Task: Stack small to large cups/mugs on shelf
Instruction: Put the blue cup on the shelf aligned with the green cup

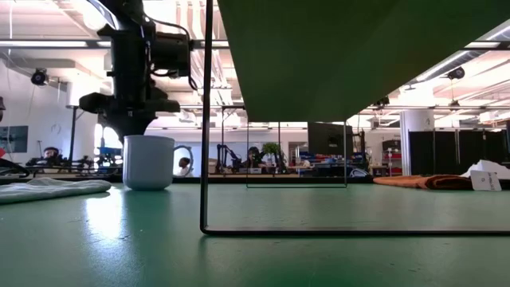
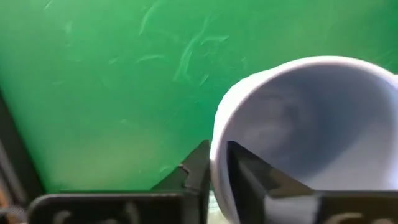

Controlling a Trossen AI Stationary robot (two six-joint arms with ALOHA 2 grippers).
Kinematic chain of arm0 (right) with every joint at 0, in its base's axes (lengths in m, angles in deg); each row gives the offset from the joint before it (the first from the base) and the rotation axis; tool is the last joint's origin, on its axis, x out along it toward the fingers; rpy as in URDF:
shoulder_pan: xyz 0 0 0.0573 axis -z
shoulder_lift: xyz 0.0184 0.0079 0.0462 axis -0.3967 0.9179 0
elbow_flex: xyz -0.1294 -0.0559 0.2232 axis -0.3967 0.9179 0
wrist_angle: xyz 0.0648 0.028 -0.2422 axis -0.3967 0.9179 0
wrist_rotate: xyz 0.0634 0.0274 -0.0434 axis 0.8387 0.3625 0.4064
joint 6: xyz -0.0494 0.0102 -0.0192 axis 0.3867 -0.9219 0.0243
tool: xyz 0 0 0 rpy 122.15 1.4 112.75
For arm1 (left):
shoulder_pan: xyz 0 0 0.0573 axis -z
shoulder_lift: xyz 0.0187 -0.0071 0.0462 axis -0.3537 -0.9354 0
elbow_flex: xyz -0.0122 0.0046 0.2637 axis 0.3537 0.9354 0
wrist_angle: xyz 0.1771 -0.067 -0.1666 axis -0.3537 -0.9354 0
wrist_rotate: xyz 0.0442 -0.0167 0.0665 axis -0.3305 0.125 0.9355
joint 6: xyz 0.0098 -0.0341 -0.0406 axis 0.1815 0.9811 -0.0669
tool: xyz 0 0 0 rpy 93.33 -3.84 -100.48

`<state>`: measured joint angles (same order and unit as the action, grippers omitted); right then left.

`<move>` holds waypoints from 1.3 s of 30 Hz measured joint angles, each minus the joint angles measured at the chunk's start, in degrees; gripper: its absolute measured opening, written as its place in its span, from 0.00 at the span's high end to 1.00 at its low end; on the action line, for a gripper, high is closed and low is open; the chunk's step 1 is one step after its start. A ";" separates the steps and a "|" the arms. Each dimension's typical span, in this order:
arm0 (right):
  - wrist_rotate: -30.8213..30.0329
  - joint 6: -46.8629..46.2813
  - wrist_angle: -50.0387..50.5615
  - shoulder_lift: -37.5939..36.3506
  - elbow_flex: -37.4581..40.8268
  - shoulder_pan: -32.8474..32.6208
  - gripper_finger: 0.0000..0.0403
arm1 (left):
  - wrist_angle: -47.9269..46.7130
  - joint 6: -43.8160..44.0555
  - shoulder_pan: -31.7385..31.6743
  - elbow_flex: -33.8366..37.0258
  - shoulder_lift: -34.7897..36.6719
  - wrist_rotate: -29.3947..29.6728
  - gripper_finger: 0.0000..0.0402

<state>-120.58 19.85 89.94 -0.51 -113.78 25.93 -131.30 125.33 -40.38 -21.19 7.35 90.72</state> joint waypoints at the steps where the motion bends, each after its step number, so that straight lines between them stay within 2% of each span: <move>1: 0.01 -0.08 -0.02 0.00 0.03 0.00 0.73 | 0.98 -0.43 0.00 0.02 -0.20 0.02 0.94; 4: -0.01 -0.42 -0.08 -0.02 0.03 0.02 0.73 | 3.40 -0.63 -0.13 -0.05 -0.93 0.19 0.99; 13: 0.03 -1.23 -0.10 0.00 0.03 0.00 0.73 | 3.93 -1.94 -0.25 -1.87 -1.94 -2.59 1.00; 19: -0.88 -3.70 -0.12 0.00 0.03 0.01 0.73 | -0.11 -3.20 0.69 -7.47 2.43 -3.62 1.00; 26: -3.66 -9.61 0.53 -0.04 0.03 0.01 0.73 | -4.06 -1.47 4.98 -12.60 9.03 -3.92 1.00; 29: -3.99 -12.32 2.84 -0.07 0.03 0.01 0.73 | -4.15 2.49 8.80 -13.67 11.55 -5.27 1.00; 32: -3.99 -13.79 6.92 -0.09 0.03 0.00 0.73 | -4.06 9.77 15.54 -15.18 13.15 -5.64 1.00; 35: -3.99 -13.44 9.83 -0.67 0.05 0.00 0.73 | -3.99 17.22 23.94 -17.60 12.85 -2.71 1.00; 39: -4.03 -8.31 9.28 -2.74 0.04 0.01 0.73 | -4.89 27.91 33.86 -21.62 9.87 2.34 1.00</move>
<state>-124.61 11.54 99.22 -3.25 -113.74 25.93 -136.19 153.24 -6.51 -42.82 17.22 93.05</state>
